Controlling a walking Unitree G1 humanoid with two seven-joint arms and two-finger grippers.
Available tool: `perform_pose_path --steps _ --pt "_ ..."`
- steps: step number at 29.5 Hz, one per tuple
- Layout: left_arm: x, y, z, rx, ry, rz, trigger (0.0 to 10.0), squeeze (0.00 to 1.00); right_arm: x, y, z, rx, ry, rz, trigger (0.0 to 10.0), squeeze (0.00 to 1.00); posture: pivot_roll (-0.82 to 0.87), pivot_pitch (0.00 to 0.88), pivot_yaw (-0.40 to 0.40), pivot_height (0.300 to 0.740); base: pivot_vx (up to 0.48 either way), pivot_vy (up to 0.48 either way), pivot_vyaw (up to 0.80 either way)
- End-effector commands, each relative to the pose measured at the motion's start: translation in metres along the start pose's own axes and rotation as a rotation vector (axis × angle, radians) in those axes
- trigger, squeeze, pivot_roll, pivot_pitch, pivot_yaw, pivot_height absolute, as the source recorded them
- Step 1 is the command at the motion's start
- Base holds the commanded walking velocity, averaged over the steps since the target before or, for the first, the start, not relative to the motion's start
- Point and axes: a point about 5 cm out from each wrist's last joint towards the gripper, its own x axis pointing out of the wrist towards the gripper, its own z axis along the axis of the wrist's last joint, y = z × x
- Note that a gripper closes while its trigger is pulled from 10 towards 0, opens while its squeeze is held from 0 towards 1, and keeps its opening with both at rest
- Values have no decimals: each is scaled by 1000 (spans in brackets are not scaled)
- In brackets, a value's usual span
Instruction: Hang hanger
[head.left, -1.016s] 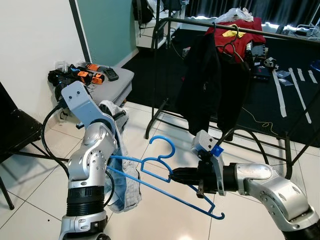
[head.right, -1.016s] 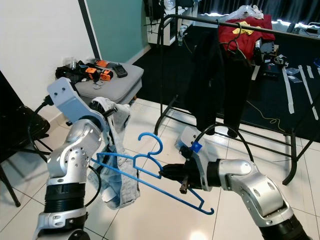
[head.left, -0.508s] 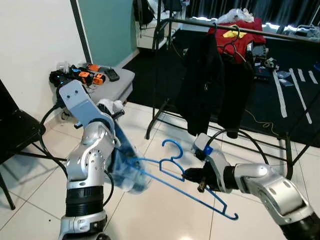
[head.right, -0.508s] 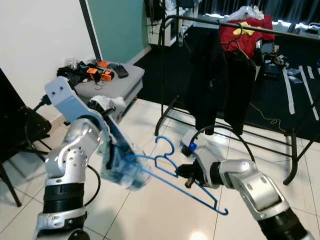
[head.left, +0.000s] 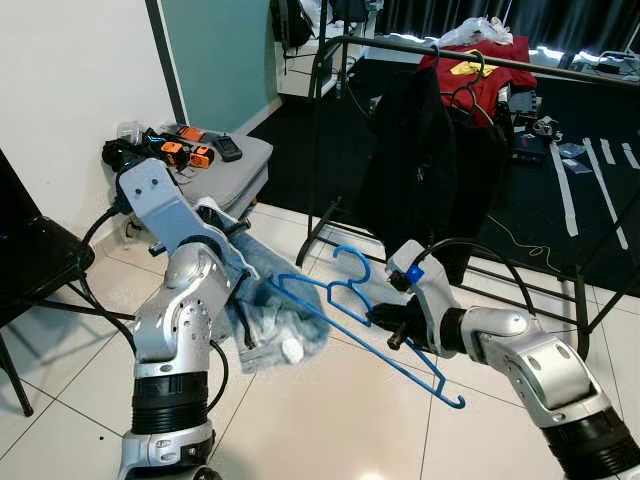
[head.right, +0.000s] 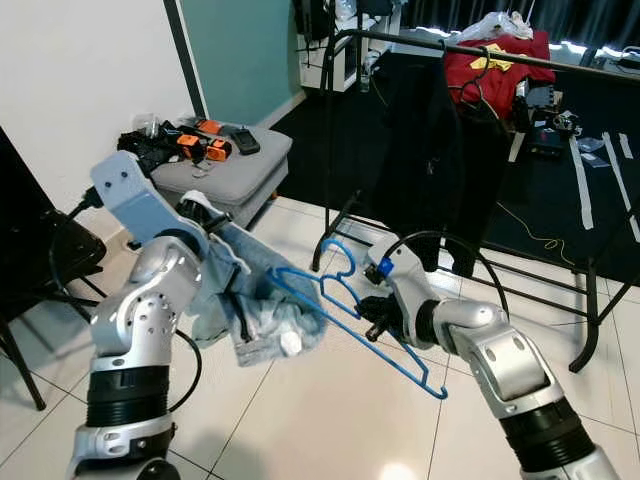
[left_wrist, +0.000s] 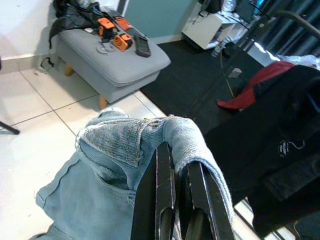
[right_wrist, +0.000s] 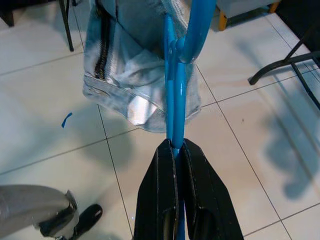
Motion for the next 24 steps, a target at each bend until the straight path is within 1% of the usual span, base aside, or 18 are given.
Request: perform_pose_path --steps 1,6,10,19,22,24 --pt "-3 -5 -2 5 6 -28 10000 0 -1 -5 5 -3 -33 -22 10000 0 -77 55 38 740 0 0 0" --pt "-3 -5 -6 13 18 -26 10000 0 1 -3 5 15 -45 -8 10000 0 -77 54 40 740 0 0 0" --pt "-2 -4 -6 21 17 -18 10000 0 0 0 8 29 -62 16 10000 0 -80 55 42 740 0 0 0" --pt "-1 -4 -7 36 12 -14 10000 0 0 1 10 40 -79 29 10000 0 -82 55 44 740 0 0 0" --pt "-1 -5 -9 58 10 -20 10000 0 -1 8 19 71 -146 88 10000 0 -82 55 45 740 0 0 0" --pt "-2 -4 -10 71 8 -22 10000 0 -1 10 22 81 -166 107 10000 0 -82 55 45 740 0 0 0"
